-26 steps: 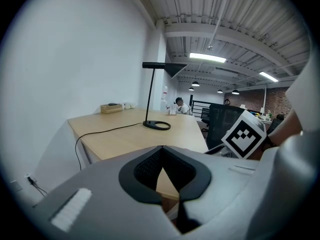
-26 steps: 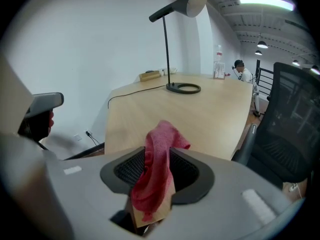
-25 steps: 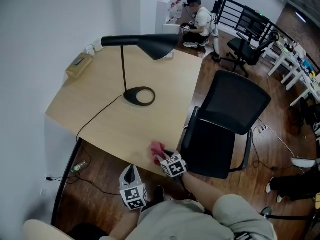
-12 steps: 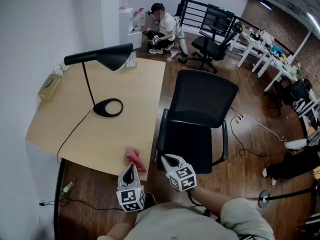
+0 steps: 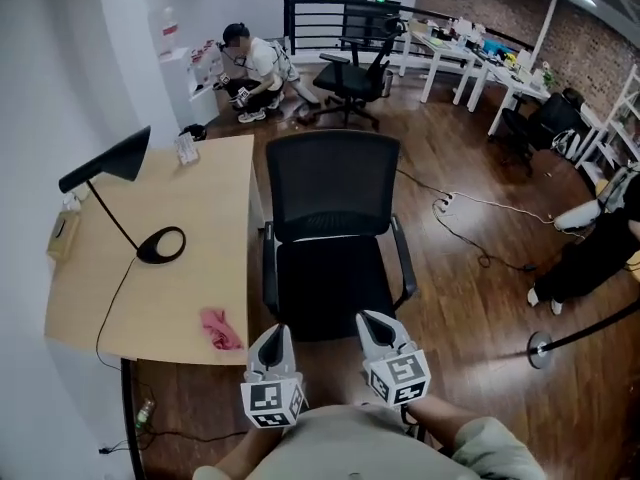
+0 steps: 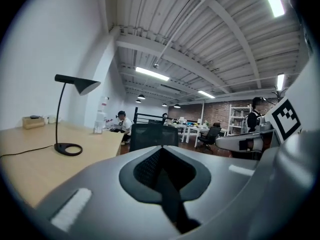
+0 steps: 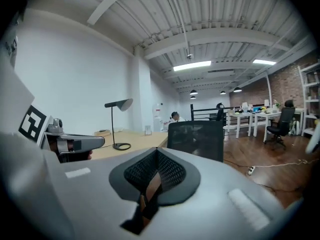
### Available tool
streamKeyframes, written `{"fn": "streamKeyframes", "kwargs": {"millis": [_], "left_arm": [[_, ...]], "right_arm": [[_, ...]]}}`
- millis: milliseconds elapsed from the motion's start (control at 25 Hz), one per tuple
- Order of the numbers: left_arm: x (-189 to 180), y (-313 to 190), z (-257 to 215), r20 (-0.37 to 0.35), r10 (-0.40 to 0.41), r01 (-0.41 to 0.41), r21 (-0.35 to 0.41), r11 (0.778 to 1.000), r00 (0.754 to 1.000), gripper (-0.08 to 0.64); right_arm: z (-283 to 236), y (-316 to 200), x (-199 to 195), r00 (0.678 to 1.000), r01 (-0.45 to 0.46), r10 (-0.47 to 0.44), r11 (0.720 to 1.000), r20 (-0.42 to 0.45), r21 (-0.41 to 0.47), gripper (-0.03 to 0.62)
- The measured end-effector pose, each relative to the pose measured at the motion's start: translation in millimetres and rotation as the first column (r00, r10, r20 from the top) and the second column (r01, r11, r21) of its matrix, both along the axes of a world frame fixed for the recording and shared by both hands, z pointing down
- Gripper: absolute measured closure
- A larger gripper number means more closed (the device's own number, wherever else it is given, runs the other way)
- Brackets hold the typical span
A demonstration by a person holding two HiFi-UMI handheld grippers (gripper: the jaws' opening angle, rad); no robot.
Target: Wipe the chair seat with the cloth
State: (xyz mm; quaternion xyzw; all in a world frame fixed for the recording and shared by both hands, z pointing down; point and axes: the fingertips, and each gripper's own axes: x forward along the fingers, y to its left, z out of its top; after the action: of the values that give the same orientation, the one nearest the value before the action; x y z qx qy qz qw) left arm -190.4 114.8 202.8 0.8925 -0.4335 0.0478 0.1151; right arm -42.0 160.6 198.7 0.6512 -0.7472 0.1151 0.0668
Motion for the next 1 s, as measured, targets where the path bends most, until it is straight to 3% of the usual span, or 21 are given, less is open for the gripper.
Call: {"fn": "streamKeyframes", "kwargs": {"millis": [200,400,680,1000], "left_arm": [[57.3,52.6,-7.3,0.062,0.048,-0.050,0.019,0.999,0.997,0.555],[88.1,110.6,1.8,0.089,0.017,-0.017,-0.001,1.000,0.996,0.555],[100.9,164.5,21.5,0.146,0.009,-0.003,-0.045,0.999,0.989,0.555],[81.2,158.2,0.9,0.102,0.020,-0.020,0.002,1.000,0.995,0.555]], "right_arm": [[-8.7,67.6,54.9,0.995,-0.089,0.088,0.996,0.051,0.023,0.592],[2.7,126.2,84.6,0.991,-0.088,0.086,0.996,0.101,0.022,0.592],[14.8,166.4,90.6,0.996,-0.023,0.022,1.000,0.090,0.019,0.592],[-4.5,166.2,70.5,0.998,-0.051,0.049,0.997,0.045,0.056,0.592]]}}
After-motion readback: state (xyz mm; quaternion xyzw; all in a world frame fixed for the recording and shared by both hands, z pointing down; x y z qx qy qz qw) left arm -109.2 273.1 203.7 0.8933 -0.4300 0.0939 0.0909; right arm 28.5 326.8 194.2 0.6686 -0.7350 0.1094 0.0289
